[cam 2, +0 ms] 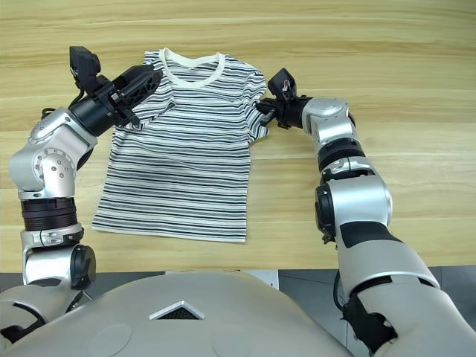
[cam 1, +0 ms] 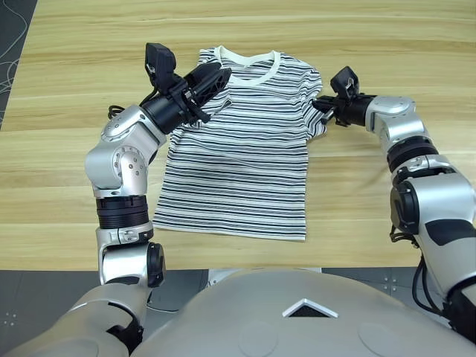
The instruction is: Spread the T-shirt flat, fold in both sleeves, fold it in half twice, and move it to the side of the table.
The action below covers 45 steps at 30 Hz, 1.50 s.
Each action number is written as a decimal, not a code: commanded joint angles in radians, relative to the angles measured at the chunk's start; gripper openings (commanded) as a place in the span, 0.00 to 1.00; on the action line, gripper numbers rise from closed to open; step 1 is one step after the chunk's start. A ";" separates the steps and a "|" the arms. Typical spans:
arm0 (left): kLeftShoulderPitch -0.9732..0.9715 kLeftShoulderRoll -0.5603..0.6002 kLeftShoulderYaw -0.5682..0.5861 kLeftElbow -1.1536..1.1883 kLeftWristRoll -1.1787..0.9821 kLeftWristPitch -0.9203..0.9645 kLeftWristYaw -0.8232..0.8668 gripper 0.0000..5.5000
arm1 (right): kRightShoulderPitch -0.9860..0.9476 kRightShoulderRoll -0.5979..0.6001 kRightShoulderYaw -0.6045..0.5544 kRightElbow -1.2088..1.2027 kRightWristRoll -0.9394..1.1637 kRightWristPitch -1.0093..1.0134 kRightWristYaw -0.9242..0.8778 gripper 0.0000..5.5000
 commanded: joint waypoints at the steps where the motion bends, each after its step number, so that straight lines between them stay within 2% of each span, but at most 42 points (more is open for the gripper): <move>1: 0.002 0.007 -0.001 -0.016 -0.003 0.000 0.010 0.29 | 0.039 -0.028 -0.038 -0.025 0.017 -0.018 -0.056 0.02; 11: 0.001 0.005 -0.005 -0.026 -0.004 0.000 0.010 0.29 | 0.076 -0.040 -0.058 -0.133 0.032 -0.019 -0.036 0.02; 16: -0.004 0.002 -0.008 -0.024 -0.003 0.000 0.012 0.29 | 0.115 -0.032 -0.047 -0.276 0.043 0.001 -0.009 0.02; 22: -0.007 -0.002 -0.012 -0.021 -0.002 -0.006 0.013 0.29 | 0.166 -0.003 -0.002 -0.481 0.046 0.065 0.011 0.02; 30: -0.013 -0.019 -0.028 -0.015 0.004 -0.014 0.013 0.29 | 0.166 0.062 0.088 -0.545 0.029 0.102 0.026 0.02; 35: -0.016 -0.032 -0.030 0.000 0.006 -0.030 0.010 0.29 | 0.126 0.122 0.142 -0.486 0.009 0.092 0.013 0.02; 45: -0.013 -0.036 -0.027 0.015 0.004 -0.053 0.006 0.29 | -0.008 0.243 0.141 -0.132 -0.031 -0.010 -0.100 0.02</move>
